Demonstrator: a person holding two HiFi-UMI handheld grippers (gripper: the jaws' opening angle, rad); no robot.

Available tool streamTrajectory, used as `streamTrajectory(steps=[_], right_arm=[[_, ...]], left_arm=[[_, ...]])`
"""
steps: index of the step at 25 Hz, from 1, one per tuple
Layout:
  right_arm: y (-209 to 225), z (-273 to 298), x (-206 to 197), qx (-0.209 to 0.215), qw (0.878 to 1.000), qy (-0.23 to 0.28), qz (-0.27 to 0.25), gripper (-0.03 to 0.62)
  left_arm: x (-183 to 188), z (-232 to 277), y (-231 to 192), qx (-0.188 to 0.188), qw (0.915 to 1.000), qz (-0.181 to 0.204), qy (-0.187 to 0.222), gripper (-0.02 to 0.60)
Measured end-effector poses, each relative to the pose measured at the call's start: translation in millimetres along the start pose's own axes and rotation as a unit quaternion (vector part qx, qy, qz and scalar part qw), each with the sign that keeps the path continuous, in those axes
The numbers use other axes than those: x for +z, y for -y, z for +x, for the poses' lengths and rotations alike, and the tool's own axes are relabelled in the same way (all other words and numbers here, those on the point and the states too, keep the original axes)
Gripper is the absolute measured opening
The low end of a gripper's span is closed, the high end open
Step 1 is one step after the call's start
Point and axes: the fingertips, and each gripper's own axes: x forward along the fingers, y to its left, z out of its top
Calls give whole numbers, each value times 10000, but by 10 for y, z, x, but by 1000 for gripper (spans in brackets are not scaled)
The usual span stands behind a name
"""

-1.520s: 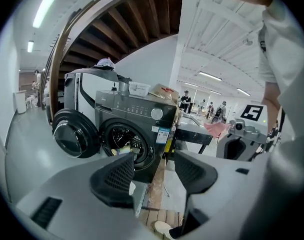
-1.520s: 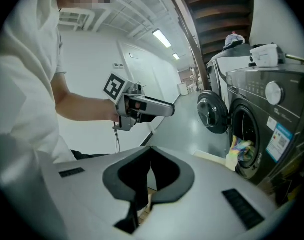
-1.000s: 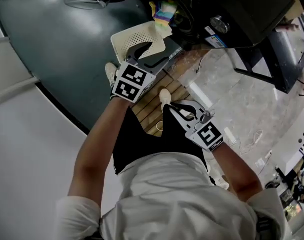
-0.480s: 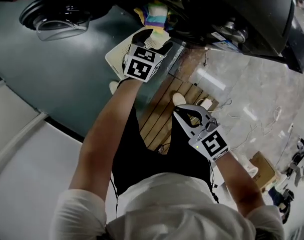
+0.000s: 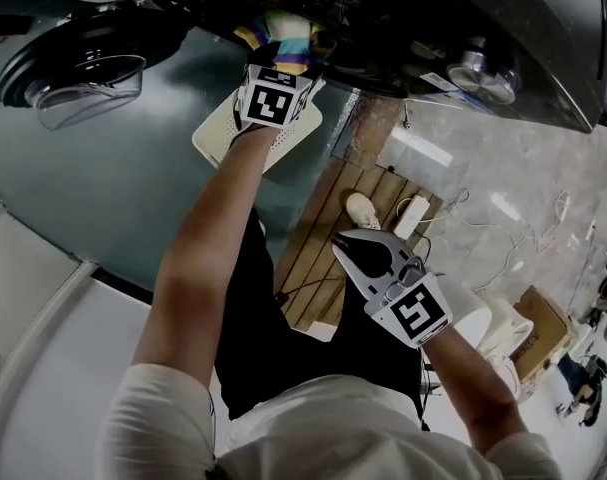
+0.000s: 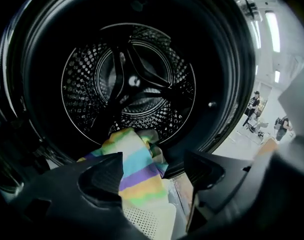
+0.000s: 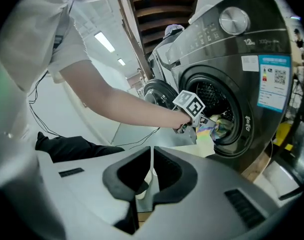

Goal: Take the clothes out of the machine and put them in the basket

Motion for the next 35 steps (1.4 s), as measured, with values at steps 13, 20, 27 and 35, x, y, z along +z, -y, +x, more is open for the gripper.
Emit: streamTrajectory(steps=[13,20,27,35], right_arm=[[267,-40,-420,-347,9980,-114,507,3],[334,-16,-464,-350,9976,-118,578,3],[450,93,-459,-280,9975,-261,586,3],[604,222,-316,-164,9990,-333,252,3]], left_arm=[[-63,894,-277,478,9974,344,-405,387],[-280,1133,-446,664,9939,355,-806,387],[-364,1209,-530,676,9936,-123,-897,227],[-293,991,-536,676,9959,-183,-574,130]])
